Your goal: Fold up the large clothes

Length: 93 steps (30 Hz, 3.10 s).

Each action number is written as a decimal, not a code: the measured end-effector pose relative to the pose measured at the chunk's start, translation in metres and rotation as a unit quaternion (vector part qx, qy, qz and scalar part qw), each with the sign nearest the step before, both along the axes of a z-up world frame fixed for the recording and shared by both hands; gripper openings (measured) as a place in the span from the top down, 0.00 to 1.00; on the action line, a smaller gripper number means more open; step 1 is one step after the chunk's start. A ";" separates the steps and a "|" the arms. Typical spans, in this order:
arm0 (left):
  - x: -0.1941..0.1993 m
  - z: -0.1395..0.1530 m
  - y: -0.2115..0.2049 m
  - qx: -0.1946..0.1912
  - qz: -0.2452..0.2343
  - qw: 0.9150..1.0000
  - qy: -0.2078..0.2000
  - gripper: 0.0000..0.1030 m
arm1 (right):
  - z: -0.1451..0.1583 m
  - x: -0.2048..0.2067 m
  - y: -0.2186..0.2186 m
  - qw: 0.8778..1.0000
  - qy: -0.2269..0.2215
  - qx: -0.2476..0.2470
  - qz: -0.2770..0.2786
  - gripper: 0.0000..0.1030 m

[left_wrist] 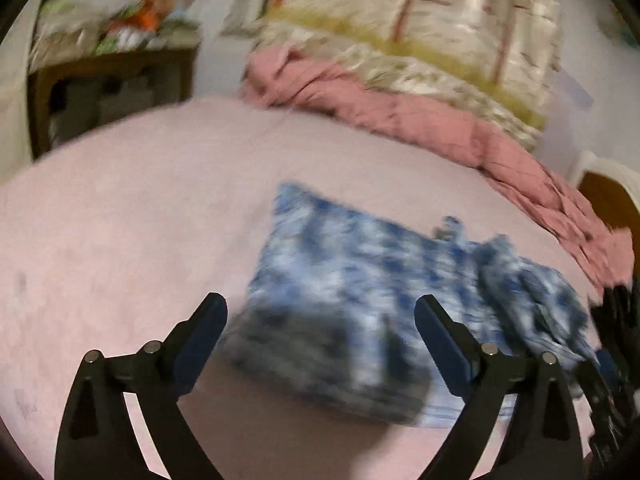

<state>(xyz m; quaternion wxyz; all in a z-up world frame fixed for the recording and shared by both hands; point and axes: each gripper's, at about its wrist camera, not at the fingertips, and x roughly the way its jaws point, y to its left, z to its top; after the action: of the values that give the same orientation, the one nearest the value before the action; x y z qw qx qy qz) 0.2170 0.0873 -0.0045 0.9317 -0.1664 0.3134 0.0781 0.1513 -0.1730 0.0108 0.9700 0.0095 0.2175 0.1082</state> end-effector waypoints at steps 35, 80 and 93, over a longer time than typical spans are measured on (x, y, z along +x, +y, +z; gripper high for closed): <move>-0.019 0.037 -0.062 0.071 -0.082 0.989 -0.103 0.76 | -0.020 0.047 -0.021 0.989 0.137 0.050 -0.022 0.24; 0.018 -0.029 -0.107 -0.062 -0.241 0.966 0.064 0.20 | 0.022 0.184 -0.075 0.947 0.284 0.142 0.039 0.50; 0.019 -0.025 -0.119 -0.027 -0.230 0.971 0.064 0.19 | 0.074 0.150 -0.090 0.992 0.100 0.055 -0.046 1.00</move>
<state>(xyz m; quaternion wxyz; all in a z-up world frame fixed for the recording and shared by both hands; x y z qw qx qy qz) 0.2359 -0.0317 -0.0300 0.8977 -0.1100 0.4045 -0.1359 0.3015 -0.2632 0.0850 0.9453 0.0836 0.3067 0.0733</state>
